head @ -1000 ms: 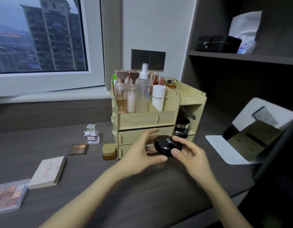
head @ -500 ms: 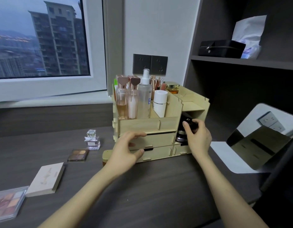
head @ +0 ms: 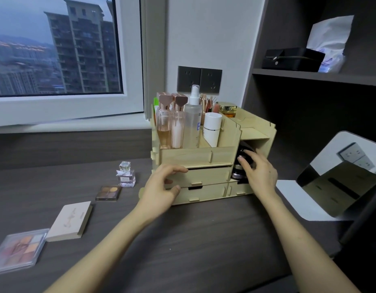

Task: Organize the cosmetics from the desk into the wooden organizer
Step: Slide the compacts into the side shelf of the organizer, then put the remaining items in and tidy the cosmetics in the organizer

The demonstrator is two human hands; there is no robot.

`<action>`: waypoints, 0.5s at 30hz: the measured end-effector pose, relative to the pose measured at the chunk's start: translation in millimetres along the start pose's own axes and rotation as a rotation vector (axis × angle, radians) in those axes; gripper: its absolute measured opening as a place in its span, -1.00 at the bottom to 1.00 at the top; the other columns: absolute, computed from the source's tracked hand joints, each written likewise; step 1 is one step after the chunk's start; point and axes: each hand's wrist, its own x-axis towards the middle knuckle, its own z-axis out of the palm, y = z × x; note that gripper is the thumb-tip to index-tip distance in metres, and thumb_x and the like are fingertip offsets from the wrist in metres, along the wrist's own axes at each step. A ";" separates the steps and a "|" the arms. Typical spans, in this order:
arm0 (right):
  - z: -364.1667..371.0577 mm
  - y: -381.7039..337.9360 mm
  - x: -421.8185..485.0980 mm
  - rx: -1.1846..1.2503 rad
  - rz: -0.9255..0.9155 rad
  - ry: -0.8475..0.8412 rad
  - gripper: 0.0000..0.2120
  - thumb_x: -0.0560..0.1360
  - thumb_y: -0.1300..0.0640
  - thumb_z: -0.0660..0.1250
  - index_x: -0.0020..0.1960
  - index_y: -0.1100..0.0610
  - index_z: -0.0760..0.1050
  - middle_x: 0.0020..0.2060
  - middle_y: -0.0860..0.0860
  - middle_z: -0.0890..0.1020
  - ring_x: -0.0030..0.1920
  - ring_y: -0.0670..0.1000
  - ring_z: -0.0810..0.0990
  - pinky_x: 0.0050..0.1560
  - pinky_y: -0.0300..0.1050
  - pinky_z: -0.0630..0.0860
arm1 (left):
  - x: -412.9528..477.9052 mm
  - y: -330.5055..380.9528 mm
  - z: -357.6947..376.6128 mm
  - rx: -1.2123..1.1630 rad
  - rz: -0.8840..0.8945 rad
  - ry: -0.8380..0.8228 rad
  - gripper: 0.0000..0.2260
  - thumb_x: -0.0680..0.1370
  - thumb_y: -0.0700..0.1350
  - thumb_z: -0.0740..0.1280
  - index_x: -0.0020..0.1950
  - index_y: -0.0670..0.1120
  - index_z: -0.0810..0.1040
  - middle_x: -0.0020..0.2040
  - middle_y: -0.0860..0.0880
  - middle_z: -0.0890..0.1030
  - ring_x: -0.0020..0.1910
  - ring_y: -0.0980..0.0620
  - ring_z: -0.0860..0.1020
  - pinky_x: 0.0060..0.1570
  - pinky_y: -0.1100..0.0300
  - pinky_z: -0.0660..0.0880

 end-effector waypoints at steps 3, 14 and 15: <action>-6.6 -1.5 -7.4 -0.018 -0.012 0.058 -0.63 0.55 -0.10 0.22 0.30 0.01 0.49 0.37 0.08 0.45 0.24 0.14 0.51 0.08 -0.03 0.44 | -3.7 -0.9 -12.3 -0.001 0.005 0.022 -0.49 0.39 -0.46 0.28 -0.05 0.19 0.49 0.05 0.13 0.52 0.05 0.06 0.51 0.00 0.41 0.39; -8.9 -123.0 -98.5 0.312 -0.567 0.343 -0.76 0.53 0.16 0.25 -0.23 0.23 0.57 -0.37 0.05 0.54 -0.40 -0.09 0.39 -0.41 -0.23 0.28 | -62.8 -26.1 -93.1 0.256 -0.270 0.328 -0.63 0.42 -0.38 0.26 -0.28 0.12 0.54 -0.10 0.04 0.60 -0.10 0.05 0.57 -0.19 0.29 0.41; -3.6 -140.4 -110.7 0.355 -0.623 0.281 -0.77 0.52 0.15 0.25 -0.24 0.21 0.57 -0.38 0.04 0.55 -0.41 -0.07 0.41 -0.42 -0.21 0.30 | -72.1 -27.9 -103.7 0.349 -0.325 0.372 -0.70 0.42 -0.35 0.26 -0.26 0.06 0.55 -0.09 0.01 0.60 -0.09 0.01 0.57 -0.18 0.24 0.38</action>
